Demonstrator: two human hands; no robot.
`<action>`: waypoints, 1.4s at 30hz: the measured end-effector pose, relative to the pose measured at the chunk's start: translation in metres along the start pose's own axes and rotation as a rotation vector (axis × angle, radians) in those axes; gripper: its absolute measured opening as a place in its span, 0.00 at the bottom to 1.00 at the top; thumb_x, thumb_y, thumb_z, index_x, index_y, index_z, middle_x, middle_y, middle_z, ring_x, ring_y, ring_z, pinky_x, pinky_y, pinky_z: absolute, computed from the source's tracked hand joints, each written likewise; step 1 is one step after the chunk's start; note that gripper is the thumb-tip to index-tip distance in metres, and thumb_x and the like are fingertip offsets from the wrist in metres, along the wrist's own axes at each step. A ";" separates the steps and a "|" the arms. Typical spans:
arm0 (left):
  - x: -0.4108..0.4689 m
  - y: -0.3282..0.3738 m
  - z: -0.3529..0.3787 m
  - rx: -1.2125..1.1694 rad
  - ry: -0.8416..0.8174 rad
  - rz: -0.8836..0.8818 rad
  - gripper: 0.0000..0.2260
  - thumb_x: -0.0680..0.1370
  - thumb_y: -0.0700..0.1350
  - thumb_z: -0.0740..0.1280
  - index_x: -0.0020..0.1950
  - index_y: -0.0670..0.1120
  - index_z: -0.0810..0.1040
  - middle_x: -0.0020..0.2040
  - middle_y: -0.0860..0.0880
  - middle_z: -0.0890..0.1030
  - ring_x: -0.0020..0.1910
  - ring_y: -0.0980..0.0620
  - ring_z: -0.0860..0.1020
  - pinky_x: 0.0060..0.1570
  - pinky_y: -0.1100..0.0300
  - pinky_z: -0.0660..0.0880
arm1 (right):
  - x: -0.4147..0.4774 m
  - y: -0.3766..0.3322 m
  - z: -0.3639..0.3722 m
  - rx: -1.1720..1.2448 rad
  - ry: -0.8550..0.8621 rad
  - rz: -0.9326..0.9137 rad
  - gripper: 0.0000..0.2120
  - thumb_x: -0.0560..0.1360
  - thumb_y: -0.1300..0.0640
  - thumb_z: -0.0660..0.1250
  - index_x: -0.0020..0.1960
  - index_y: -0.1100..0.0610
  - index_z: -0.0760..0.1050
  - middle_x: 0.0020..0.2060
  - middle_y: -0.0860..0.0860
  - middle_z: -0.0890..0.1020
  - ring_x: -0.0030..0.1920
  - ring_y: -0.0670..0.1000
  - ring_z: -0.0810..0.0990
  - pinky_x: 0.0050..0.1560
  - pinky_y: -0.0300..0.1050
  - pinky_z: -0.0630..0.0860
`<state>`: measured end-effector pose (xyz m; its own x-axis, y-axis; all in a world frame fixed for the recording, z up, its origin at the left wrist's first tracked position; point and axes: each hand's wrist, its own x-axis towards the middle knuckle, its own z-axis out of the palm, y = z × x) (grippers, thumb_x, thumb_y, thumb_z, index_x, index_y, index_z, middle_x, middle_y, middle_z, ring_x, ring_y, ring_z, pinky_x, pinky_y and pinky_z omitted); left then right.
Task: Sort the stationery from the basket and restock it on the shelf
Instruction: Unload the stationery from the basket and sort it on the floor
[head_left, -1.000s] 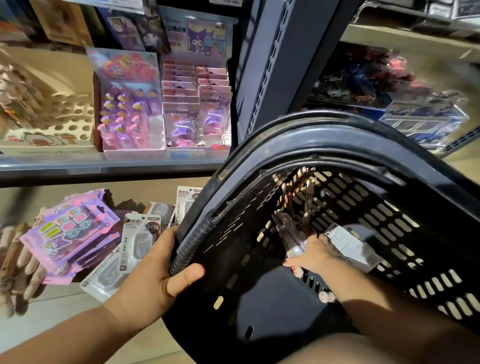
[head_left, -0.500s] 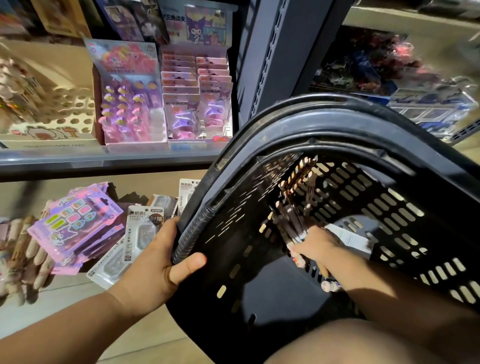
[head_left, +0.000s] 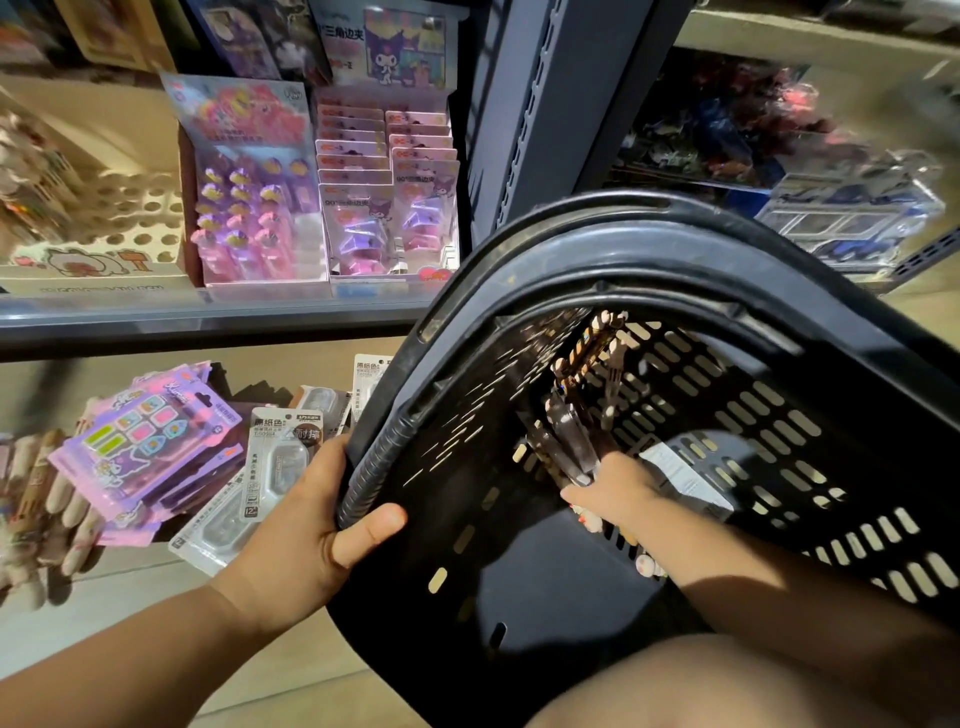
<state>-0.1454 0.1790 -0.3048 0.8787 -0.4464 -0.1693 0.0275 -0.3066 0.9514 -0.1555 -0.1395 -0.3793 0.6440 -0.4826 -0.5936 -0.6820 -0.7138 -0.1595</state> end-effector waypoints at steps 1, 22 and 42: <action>-0.001 0.000 0.000 0.015 0.004 0.001 0.40 0.58 0.81 0.62 0.63 0.60 0.65 0.54 0.76 0.72 0.56 0.72 0.73 0.47 0.80 0.68 | 0.000 0.000 0.002 -0.001 -0.006 0.001 0.11 0.72 0.49 0.72 0.43 0.56 0.76 0.32 0.49 0.77 0.30 0.46 0.75 0.26 0.37 0.66; -0.004 -0.006 0.000 -0.021 -0.019 -0.006 0.39 0.59 0.79 0.64 0.64 0.62 0.65 0.57 0.73 0.73 0.59 0.70 0.72 0.50 0.79 0.68 | -0.009 -0.013 0.017 0.076 -0.048 0.072 0.08 0.74 0.54 0.71 0.46 0.60 0.77 0.30 0.51 0.77 0.24 0.47 0.75 0.24 0.29 0.67; -0.006 -0.004 0.001 -0.013 -0.022 -0.034 0.39 0.59 0.79 0.64 0.63 0.61 0.65 0.56 0.73 0.74 0.59 0.69 0.73 0.49 0.78 0.70 | -0.004 -0.002 0.022 0.244 -0.005 0.099 0.15 0.71 0.58 0.71 0.52 0.58 0.69 0.37 0.56 0.80 0.32 0.54 0.78 0.24 0.36 0.71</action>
<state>-0.1513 0.1824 -0.3078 0.8663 -0.4547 -0.2068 0.0633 -0.3108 0.9484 -0.1644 -0.1254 -0.3937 0.5685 -0.5409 -0.6199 -0.8055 -0.5193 -0.2856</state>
